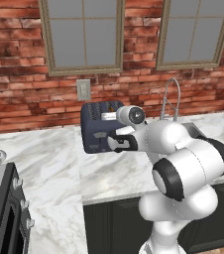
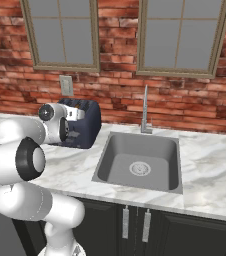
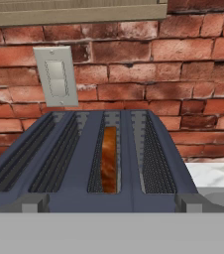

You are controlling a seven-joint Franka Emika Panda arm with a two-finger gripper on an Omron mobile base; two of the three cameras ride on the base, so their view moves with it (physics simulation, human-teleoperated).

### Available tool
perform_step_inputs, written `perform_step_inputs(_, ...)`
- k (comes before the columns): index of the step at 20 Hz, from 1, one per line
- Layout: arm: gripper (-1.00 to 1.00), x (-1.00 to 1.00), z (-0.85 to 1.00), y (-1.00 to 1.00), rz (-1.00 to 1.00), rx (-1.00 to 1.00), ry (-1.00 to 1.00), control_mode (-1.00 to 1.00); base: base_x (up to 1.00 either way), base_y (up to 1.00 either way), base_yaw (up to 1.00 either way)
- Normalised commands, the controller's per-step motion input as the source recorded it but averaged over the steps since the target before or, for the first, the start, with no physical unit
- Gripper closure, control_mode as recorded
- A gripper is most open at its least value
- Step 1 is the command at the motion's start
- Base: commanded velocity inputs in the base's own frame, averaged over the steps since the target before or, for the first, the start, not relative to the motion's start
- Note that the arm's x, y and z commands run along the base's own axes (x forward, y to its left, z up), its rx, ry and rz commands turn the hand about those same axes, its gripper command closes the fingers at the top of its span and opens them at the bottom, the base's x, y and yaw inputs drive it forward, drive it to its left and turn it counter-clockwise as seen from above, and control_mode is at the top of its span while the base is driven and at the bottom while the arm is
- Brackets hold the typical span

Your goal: Start the toaster. Once the lever pops up, take the bread to the plate on the dining counter.

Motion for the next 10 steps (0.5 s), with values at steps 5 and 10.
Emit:
perform_step_inputs(5,-1.00,0.00,0.00,0.00,0.00,0.00,0.00,-1.00,0.00,0.00,0.00)
perform_step_inputs(10,-1.00,0.00,0.00,0.00,0.00,0.00,0.00,-1.00,0.00,0.00,0.00)
